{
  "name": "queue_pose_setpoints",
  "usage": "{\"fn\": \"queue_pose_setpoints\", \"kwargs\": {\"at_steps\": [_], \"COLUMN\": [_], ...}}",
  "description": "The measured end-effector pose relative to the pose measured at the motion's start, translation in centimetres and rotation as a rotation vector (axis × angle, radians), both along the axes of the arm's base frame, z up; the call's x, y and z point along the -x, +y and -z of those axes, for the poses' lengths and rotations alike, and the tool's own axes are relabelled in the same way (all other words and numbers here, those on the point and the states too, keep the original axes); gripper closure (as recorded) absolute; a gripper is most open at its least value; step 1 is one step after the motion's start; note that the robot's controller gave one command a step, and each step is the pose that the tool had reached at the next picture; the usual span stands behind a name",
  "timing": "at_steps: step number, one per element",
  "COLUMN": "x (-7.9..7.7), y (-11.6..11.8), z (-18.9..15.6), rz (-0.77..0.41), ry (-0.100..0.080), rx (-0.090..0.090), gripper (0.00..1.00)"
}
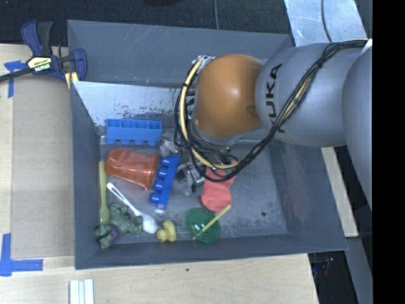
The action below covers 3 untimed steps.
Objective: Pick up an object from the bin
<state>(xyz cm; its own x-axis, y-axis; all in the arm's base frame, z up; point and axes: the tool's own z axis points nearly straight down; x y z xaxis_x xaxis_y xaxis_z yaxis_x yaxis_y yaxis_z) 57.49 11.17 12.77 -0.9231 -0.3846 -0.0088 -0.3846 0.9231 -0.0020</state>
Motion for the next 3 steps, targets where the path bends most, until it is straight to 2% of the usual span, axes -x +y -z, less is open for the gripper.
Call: {"fn": "queue_pose_setpoints", "kwargs": {"at_steps": [1, 2, 3], "x": [-2.0, -3.2, -3.2], "y": [-0.5, 3.0, 3.0], "z": [4.9, 5.7, 5.7], "rz": [-0.331, -0.499, -0.498], "ry": [-0.007, -0.005, -0.005], "rx": [0.002, 0.003, 0.003], "gripper": [0.0, 1.0, 1.0]}}
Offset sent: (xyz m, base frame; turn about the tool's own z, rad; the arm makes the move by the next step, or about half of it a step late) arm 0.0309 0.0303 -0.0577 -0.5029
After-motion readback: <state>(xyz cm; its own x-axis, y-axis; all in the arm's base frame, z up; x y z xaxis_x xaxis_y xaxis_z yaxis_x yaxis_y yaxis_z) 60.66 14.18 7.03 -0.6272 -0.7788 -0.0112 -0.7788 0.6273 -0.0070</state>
